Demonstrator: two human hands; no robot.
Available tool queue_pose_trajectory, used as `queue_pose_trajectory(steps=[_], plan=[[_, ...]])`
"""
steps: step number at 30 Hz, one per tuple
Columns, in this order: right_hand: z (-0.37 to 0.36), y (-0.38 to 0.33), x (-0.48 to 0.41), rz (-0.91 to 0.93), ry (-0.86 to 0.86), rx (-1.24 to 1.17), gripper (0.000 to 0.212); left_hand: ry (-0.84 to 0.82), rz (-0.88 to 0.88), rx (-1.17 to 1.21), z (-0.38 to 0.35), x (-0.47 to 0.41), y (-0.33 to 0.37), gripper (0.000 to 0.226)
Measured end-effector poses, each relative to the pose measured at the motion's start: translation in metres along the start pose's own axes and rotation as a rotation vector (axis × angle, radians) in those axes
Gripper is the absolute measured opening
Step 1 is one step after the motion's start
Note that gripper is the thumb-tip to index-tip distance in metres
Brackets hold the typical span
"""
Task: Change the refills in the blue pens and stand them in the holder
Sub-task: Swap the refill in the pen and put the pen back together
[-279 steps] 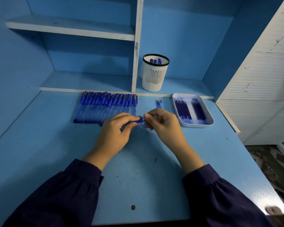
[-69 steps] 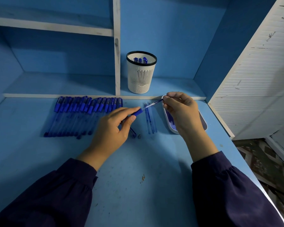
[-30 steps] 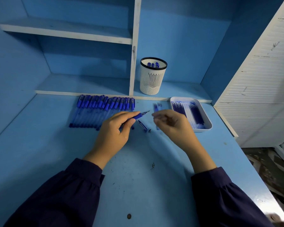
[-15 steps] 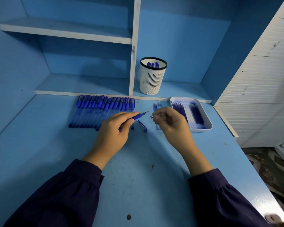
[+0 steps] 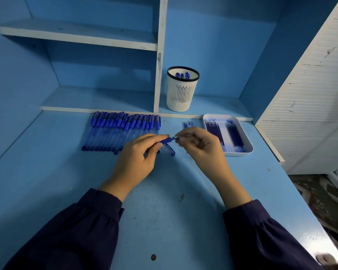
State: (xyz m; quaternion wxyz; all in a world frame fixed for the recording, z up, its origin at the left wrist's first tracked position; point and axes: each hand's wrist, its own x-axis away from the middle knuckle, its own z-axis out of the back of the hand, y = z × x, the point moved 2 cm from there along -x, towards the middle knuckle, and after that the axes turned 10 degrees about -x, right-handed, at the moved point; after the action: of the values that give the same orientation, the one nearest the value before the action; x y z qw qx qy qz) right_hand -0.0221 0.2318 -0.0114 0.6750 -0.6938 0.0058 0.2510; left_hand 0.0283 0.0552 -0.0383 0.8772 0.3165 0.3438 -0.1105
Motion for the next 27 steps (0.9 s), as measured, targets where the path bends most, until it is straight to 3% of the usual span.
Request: queue_pose_trajectory(steps=[7, 13, 16, 20, 24, 27], plan=[[0.006, 0.004, -0.001, -0.037, -0.053, 0.174, 0.008, -0.044, -0.029, -0.013, -0.002, 0.002, -0.001, 0.027], [0.011, -0.001, -0.001, -0.045, -0.140, 0.136, 0.016, -0.026, -0.044, -0.005, -0.001, 0.002, -0.001, 0.027], [0.012, 0.001, -0.001, -0.042, -0.126, 0.177, 0.005, -0.032, -0.053, -0.009, -0.002, 0.002, -0.001, 0.028], [0.012, -0.001, 0.000, -0.039, -0.128, 0.080, 0.016, -0.031, -0.058, -0.002, -0.002, 0.003, -0.001, 0.027], [0.011, 0.001, -0.001, -0.037, -0.118, 0.154, 0.006, -0.039, -0.050, -0.002, -0.002, 0.003, 0.000, 0.027], [0.012, -0.001, -0.001, -0.031, -0.102, 0.062, 0.011, -0.041, -0.050, 0.002, -0.001, 0.002, 0.000, 0.027]])
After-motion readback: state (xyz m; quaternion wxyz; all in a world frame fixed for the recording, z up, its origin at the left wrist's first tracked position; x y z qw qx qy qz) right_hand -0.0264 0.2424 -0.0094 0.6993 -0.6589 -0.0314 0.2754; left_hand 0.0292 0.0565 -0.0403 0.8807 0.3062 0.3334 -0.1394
